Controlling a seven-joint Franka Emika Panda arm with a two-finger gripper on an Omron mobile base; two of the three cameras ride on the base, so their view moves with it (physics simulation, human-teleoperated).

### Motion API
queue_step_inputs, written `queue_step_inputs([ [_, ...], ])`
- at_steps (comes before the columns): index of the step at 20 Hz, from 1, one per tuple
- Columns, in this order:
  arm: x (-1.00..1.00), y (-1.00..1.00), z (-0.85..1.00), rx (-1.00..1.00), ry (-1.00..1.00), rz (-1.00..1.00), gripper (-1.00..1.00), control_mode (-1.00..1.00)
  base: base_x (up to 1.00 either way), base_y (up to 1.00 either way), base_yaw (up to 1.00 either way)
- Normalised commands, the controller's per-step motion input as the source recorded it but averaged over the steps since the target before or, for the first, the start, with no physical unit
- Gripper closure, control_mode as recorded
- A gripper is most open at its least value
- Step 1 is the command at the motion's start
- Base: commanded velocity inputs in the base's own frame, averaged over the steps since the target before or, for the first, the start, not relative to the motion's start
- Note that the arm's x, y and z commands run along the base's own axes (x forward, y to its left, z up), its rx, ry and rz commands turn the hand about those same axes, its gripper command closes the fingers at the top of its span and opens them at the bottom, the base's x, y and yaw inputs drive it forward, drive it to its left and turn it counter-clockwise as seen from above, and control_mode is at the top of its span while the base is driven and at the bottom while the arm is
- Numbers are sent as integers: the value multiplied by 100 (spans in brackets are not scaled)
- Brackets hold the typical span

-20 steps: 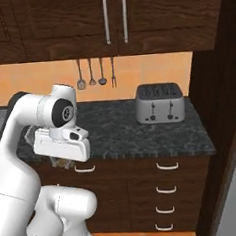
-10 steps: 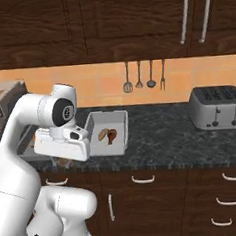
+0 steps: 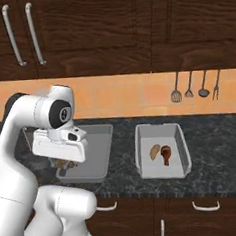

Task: Place one sweet potato and one chicken drumstick in each tupperware on the nearby counter, to pack two identical lunches.

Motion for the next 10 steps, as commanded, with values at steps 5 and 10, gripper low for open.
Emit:
queue_step_inputs([
  [5,67,0,-69,0,15,4,100,-100,15,0,2],
  [10,100,0,-35,0,11,2,100,-100,0,0,0],
])
